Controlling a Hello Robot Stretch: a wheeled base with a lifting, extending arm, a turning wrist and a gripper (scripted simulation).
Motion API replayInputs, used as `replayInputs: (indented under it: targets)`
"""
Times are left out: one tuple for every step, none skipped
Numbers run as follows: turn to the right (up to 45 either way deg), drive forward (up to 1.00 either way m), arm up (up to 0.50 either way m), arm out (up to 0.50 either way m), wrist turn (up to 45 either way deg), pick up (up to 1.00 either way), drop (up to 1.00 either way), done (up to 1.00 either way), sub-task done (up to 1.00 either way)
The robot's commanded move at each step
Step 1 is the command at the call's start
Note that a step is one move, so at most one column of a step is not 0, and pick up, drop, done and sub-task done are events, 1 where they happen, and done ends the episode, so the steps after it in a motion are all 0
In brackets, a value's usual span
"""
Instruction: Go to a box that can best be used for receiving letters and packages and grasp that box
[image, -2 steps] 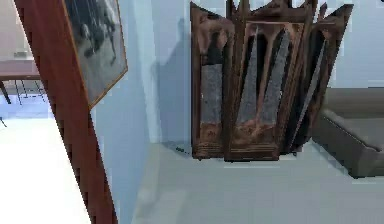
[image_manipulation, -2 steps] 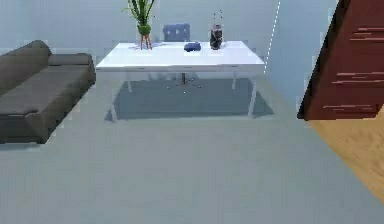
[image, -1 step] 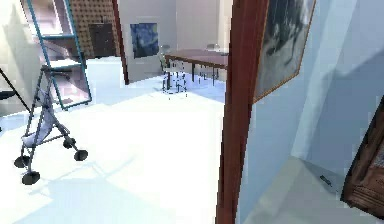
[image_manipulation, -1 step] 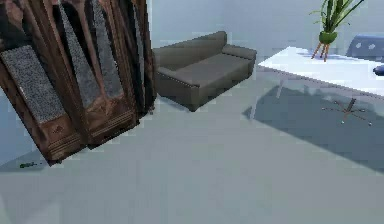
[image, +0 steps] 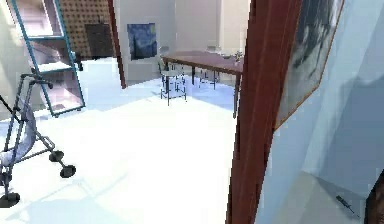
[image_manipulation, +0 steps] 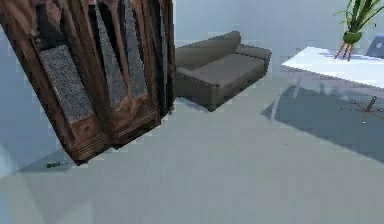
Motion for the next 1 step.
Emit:
replayInputs:
  targets:
    - [-21.0,0.00,0.00,0.00,0.0,0.00,0.00,0.00,0.00]
